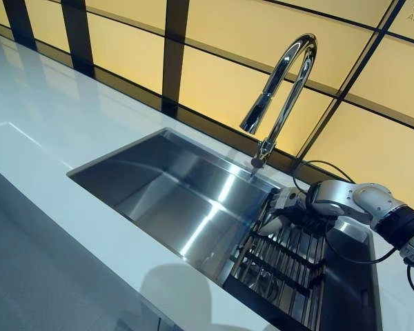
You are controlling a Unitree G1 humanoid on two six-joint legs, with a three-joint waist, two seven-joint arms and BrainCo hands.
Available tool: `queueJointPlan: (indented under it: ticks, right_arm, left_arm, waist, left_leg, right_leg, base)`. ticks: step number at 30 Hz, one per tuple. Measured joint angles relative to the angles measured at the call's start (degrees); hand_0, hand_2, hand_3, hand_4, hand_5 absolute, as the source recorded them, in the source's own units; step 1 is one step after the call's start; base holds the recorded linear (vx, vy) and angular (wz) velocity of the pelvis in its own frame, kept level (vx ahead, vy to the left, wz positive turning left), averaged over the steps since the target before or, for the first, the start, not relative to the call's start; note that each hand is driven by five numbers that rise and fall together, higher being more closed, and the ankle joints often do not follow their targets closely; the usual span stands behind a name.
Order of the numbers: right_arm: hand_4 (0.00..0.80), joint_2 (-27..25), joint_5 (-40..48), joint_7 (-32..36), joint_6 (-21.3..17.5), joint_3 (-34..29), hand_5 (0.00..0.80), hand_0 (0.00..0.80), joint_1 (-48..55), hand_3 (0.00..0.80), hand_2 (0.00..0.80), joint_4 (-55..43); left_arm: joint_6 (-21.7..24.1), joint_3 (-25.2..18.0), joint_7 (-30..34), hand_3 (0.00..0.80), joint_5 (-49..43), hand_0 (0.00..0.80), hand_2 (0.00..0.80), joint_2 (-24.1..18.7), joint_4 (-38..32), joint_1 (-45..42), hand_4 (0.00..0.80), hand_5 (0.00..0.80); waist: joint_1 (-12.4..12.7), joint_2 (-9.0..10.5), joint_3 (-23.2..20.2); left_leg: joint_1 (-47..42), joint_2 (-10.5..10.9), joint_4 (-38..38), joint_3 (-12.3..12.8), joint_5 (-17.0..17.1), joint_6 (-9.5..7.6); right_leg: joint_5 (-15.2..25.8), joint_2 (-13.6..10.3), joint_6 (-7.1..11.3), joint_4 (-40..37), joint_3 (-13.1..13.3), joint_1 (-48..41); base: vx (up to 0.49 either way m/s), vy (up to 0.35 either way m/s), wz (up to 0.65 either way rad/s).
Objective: Take plates into dishwasher
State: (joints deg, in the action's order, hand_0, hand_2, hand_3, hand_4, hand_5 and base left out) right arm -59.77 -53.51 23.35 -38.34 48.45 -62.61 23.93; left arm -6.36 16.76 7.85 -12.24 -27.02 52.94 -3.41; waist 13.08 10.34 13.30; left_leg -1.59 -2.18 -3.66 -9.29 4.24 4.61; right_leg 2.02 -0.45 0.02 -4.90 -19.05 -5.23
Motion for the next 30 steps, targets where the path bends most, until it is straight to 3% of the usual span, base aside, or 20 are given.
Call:
queueJointPlan:
  ticks: [8, 10, 17, 21, 26, 30]
  right_arm:
    - [0.8, -4.81, -10.48, -5.06, -6.89, -0.98, 0.8, 0.8, 1.07, 0.8, 0.8, -0.71]
    - [0.8, -5.25, -12.51, -6.26, -8.36, -0.98, 0.8, 0.8, 1.75, 0.8, 0.8, -1.01]
    - [0.8, -8.74, -12.84, -10.26, -8.38, -0.98, 0.8, 0.8, 2.08, 0.8, 0.8, -1.38]
    - [0.8, -10.23, -13.53, -15.41, -4.13, -1.7, 0.8, 0.8, 2.49, 0.8, 0.8, -1.41]
    - [0.8, -11.25, -14.33, -21.33, 2.64, -8.06, 0.8, 0.8, 4.83, 0.8, 0.8, -1.53]
    - [0.8, -13.14, -5.85, -23.47, 9.7, -14.5, 0.8, 0.8, 9.0, 0.8, 0.8, -2.56]
  left_arm:
    - [-0.75, -0.02, -0.07, 0.0, -0.53, 0.0, 0.0, 0.28, 0.07, -0.64, 0.0, 0.0]
    - [-0.75, -0.03, -0.37, 0.0, -0.52, 0.0, 0.0, 0.6, 0.8, -0.77, 0.0, 0.0]
    - [-0.56, -0.14, -0.75, 0.0, -0.45, 0.0, 0.0, 1.58, 3.2, -1.11, 0.0, 0.0]
    - [-0.13, -1.29, -1.08, 0.0, -0.39, 0.0, 0.0, 2.05, 4.77, -1.73, 0.0, 0.0]
    - [0.27, -1.75, -1.38, 0.0, 0.03, 0.0, 0.0, 2.42, 6.22, -1.86, 0.0, 0.0]
    - [0.83, -2.15, -1.42, 0.0, 0.39, 0.0, 0.0, 2.8, 7.27, -1.91, 0.0, 0.0]
  waist:
    - [-1.56, 0.06, -2.76]
    - [-2.93, -0.03, -4.09]
    - [-4.63, -0.57, -6.0]
    - [-6.27, -0.61, -7.03]
    - [-8.09, -0.87, -7.63]
    - [-9.81, -1.19, -7.79]
  left_leg:
    - [-1.43, 0.19, -0.91, 1.47, 0.04, -0.3]
    - [-1.71, 0.36, -1.09, 1.69, 0.01, -0.55]
    - [-2.58, 0.61, -1.13, 3.8, -0.41, -1.23]
    - [-2.79, 0.66, -1.15, 5.05, -0.67, -1.45]
    - [-3.02, 0.63, -1.17, 7.61, -1.01, -1.84]
    - [-3.82, 0.89, -1.18, 9.64, -1.55, -2.45]
  right_leg:
    - [0.01, -0.36, 0.0, 0.0, 1.23, -0.41]
    - [0.0, -0.56, 0.01, 0.0, 1.41, -0.5]
    - [0.25, -0.91, 0.27, 0.04, 3.39, -0.45]
    - [0.45, -1.0, 0.54, 0.07, 4.61, -0.09]
    - [1.11, -1.08, 0.84, 0.12, 7.18, 0.84]
    - [1.39, -1.42, 1.07, 0.83, 9.31, 1.32]
  base:
    - [-0.008, 0.102, -0.08]
    - [-0.01, 0.129, -0.04]
    - [-0.003, 0.099, -0.15]
    - [-0.022, 0.1, -0.16]
    - [-0.025, 0.112, -0.26]
    - [-0.024, 0.114, -0.24]
